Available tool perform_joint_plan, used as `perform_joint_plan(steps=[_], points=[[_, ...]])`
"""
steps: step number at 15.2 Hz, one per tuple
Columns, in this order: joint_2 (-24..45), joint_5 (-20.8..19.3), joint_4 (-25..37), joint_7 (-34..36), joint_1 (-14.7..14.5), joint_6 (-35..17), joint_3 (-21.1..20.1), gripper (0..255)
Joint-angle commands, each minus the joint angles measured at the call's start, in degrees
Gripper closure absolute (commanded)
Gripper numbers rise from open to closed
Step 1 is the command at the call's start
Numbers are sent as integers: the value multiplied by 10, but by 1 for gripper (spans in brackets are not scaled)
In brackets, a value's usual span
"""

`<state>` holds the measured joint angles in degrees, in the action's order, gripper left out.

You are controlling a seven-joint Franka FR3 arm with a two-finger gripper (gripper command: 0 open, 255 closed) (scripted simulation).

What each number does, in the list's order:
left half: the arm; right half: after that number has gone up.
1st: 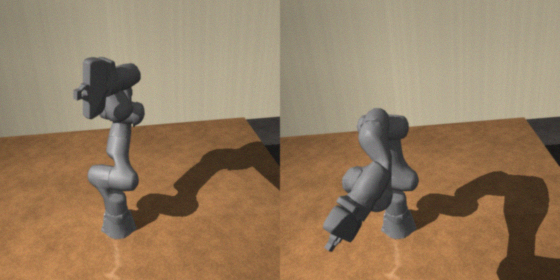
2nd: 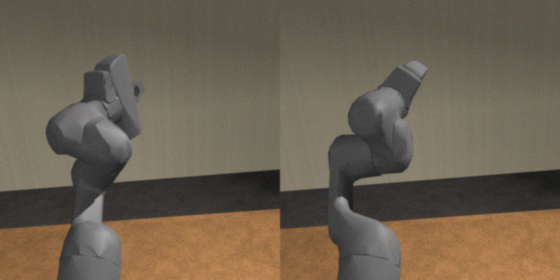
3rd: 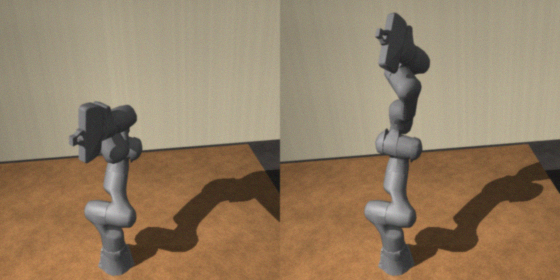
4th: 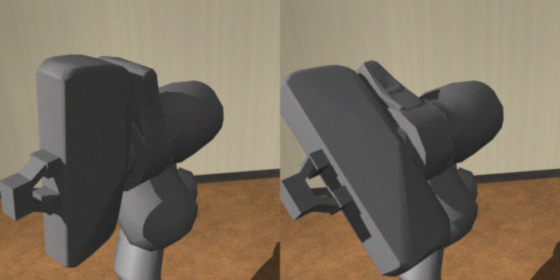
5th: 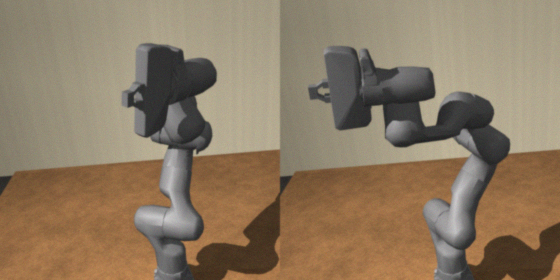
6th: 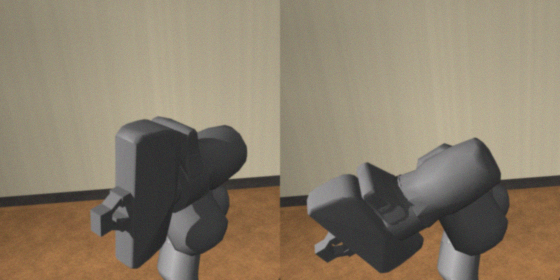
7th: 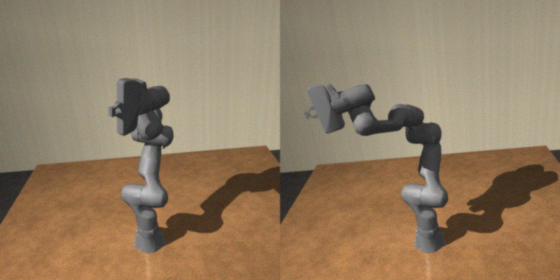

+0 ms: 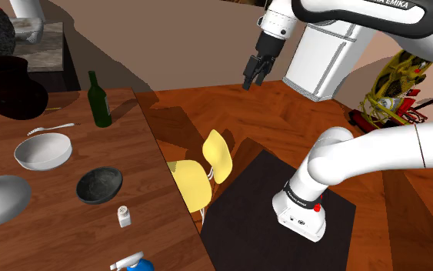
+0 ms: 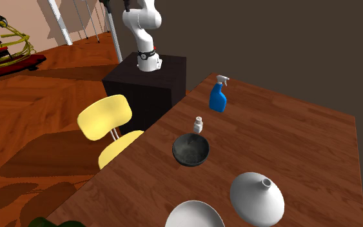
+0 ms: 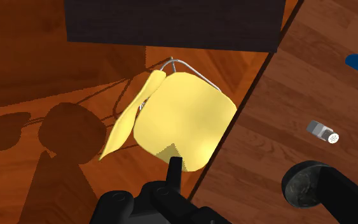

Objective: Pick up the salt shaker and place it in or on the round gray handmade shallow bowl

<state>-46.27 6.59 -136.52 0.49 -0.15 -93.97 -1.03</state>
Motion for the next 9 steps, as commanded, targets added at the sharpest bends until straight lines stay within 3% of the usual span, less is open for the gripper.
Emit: perform_joint_plan(steps=[1,9], points=[[0,0,0,0,0,0,0,0],[65,49,-61,59,-29,-128,-74,0]])
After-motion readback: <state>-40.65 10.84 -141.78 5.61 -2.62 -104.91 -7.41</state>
